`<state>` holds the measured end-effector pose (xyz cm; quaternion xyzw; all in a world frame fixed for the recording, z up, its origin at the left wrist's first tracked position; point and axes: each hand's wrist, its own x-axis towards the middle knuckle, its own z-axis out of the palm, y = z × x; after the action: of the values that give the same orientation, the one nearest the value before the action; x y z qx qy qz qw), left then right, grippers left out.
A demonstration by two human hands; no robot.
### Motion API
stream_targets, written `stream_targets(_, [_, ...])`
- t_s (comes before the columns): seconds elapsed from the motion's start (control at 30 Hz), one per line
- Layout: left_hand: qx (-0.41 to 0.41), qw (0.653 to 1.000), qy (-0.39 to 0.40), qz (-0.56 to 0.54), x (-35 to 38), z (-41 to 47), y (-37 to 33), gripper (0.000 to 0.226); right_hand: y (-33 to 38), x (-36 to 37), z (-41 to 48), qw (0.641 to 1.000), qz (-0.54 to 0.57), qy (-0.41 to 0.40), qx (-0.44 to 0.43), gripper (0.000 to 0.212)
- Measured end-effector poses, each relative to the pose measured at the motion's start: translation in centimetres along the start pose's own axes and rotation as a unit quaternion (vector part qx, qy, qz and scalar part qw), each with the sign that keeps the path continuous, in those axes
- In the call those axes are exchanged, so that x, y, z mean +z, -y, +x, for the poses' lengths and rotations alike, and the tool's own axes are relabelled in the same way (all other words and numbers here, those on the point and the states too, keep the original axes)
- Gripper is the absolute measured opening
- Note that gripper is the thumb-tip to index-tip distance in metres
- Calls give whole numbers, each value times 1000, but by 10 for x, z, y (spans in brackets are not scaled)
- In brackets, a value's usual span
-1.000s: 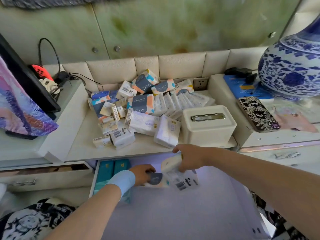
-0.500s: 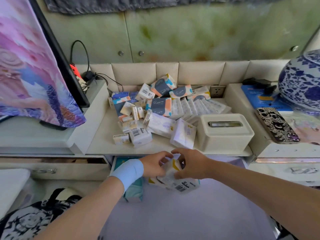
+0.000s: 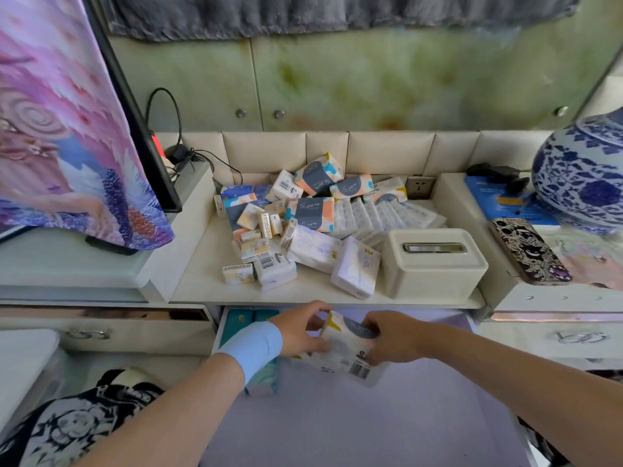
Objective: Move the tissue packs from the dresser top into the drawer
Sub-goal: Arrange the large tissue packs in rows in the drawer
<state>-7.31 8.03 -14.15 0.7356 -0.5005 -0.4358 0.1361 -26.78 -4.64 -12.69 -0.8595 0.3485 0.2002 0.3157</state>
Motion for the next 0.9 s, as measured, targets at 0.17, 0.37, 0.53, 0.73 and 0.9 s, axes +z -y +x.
stream_targets(0.17, [-43,954,46,293,27,24,4,77,-26,3,-7,985,-31,63,157,42])
stream_targets(0.37, [-97,923,77,366,46,54,10,106,-63,31,5,974,104,-25,197,86])
stream_targets(0.53, [-222,970,-36,90,62,69,-5,95,-61,48,15,944,240,-71,213,88])
stream_targets(0.73, [-403,889,-69,-208,58,70,-5,71,-23,53,30,887,403,-14,225,100])
stream_targets(0.9, [-383,810,-128,-425,53,68,9,47,-12,52,47,860,451,-70,230,97])
